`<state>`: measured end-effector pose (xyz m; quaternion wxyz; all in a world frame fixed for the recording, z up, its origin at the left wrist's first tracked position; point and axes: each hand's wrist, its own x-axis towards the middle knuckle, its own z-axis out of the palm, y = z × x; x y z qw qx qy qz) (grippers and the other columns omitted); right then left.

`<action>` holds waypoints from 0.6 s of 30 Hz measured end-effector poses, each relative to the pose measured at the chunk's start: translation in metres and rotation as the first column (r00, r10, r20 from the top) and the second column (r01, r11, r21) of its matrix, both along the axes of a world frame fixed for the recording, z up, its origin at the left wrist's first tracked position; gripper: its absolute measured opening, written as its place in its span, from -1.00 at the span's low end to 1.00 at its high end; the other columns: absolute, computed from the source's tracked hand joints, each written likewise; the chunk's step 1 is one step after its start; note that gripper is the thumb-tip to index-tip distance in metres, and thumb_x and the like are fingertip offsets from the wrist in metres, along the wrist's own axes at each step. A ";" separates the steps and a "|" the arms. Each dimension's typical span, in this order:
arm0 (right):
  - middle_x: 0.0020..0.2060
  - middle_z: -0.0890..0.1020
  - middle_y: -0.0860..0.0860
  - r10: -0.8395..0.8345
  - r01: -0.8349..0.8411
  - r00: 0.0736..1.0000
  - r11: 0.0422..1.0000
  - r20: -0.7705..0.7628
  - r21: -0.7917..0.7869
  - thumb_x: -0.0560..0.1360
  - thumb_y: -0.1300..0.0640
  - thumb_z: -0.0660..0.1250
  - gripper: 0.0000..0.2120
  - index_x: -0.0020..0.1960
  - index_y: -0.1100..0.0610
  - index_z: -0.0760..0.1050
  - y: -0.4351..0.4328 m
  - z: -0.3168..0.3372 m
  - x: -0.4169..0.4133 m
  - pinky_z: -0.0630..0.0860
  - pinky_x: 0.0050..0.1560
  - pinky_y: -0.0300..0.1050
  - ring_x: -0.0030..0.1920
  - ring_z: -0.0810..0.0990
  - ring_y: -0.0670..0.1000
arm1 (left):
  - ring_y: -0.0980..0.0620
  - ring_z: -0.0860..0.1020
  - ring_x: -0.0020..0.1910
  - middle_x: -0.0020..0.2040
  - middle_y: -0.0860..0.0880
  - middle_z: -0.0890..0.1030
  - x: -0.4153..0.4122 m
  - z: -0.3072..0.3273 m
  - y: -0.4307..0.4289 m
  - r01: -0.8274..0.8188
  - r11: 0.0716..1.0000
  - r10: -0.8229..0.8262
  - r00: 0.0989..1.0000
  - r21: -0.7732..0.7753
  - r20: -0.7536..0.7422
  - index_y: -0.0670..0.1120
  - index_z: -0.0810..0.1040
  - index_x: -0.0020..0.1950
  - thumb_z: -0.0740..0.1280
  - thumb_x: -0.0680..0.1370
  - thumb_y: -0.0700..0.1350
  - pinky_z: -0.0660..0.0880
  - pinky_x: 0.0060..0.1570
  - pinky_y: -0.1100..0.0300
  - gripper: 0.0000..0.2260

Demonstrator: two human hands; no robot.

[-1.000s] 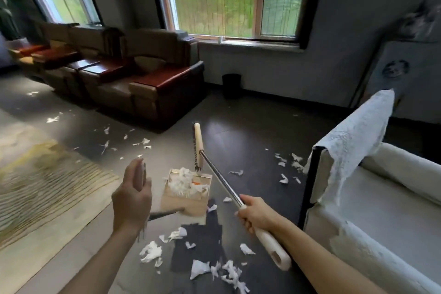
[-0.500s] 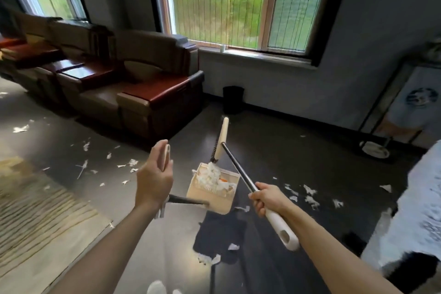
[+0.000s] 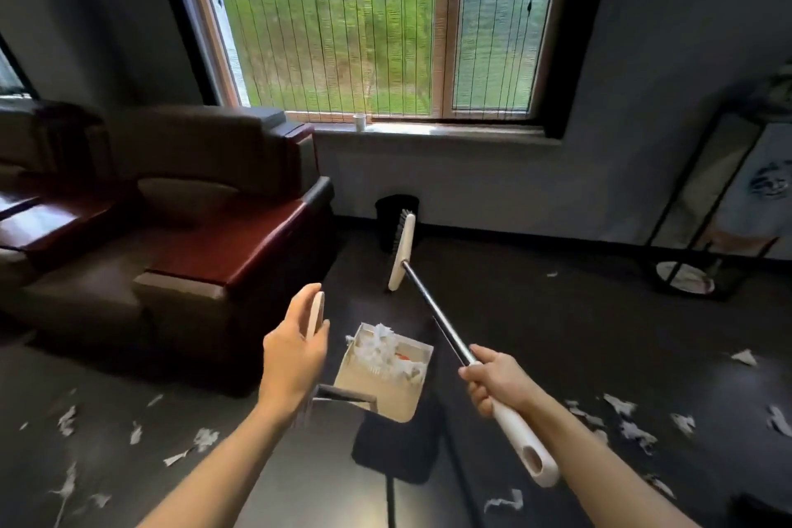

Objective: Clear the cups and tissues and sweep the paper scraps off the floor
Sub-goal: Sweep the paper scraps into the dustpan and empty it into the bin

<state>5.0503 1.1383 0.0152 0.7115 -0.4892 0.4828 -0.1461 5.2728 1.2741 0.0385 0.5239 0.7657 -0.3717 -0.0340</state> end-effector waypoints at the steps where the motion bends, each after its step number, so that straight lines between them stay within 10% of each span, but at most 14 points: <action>1: -0.61 0.38 0.00 -0.012 0.012 1.000 1.000 0.004 0.016 0.55 0.42 0.17 -0.34 0.55 0.10 0.03 -0.014 0.001 0.020 0.26 -0.67 -0.35 -0.66 0.30 -0.14 | 0.23 0.50 -0.07 0.00 0.19 0.53 0.024 0.003 -0.016 0.012 1.000 -0.012 1.000 0.001 0.014 0.15 0.44 0.30 0.37 0.50 -0.22 0.39 -0.02 0.28 -0.56; 18: -0.48 0.34 0.05 -0.160 0.161 0.987 0.985 -0.015 0.055 0.56 0.41 0.16 -0.34 0.55 0.09 0.01 -0.335 0.009 0.302 0.24 -0.68 -0.36 -0.65 0.30 -0.15 | -0.02 0.59 -0.08 0.02 -0.03 0.63 0.369 0.026 -0.374 0.080 0.995 -0.067 0.978 -0.056 0.198 0.11 0.40 0.30 0.37 0.50 -0.23 0.41 -0.08 0.17 -0.57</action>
